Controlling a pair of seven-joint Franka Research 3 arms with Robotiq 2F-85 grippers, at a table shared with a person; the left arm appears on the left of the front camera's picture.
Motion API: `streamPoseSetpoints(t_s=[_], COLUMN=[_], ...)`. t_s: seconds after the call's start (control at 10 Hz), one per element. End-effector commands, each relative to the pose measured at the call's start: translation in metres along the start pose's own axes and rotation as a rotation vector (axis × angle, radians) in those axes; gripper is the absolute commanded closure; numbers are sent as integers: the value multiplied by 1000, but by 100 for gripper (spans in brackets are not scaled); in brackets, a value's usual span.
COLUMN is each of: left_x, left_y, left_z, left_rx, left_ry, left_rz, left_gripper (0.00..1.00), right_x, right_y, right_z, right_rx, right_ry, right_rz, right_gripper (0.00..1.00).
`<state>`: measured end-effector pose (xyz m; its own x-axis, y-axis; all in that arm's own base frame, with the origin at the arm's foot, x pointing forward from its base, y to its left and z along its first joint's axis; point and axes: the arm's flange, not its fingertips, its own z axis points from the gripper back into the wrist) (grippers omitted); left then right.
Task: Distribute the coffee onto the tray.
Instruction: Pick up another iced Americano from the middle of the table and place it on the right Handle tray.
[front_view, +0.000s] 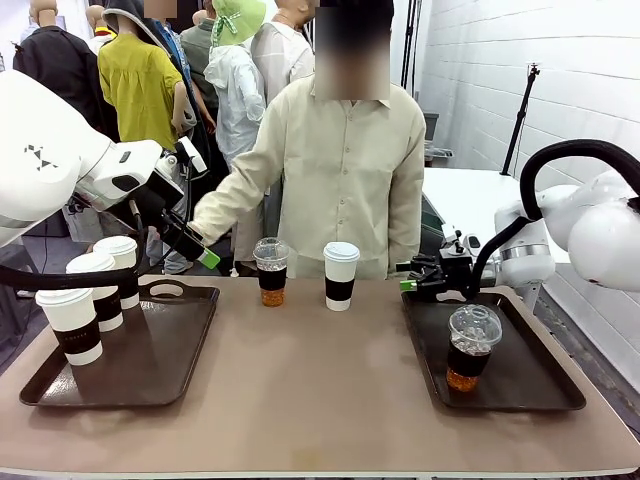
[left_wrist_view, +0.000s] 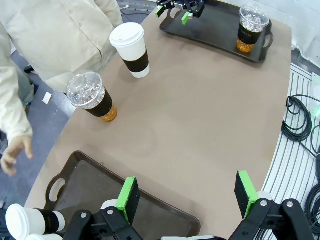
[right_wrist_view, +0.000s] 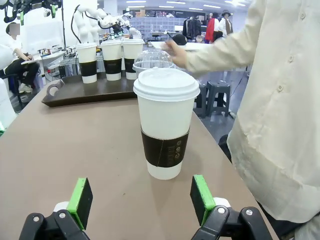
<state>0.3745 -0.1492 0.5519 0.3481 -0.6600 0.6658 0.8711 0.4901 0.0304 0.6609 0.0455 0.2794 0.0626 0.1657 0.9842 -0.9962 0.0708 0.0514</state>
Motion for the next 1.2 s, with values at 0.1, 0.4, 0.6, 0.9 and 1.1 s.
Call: streamPoseSetpoints(t_s=[0.1,0.4,0.6,0.9,1.1], left_x=[-1,-1,-1,-1,-1], left_y=[2,2,2,2,2], left_z=[0,0,0,0,0], left_rx=[-7,-7,-7,-7,-7], left_ry=[-6,-6,-6,-6,-6], left_rz=[-4,-4,-4,-4,-4], left_gripper=[0,0,0,0,0], right_x=[1,1,1,1,1], right_y=[0,0,0,0,0], right_z=[-1,-1,-1,-1,-1], right_rx=[1,1,1,1,1], right_ry=[0,0,0,0,0], right_rz=[2,2,2,2,2], right_gripper=[0,0,0,0,0])
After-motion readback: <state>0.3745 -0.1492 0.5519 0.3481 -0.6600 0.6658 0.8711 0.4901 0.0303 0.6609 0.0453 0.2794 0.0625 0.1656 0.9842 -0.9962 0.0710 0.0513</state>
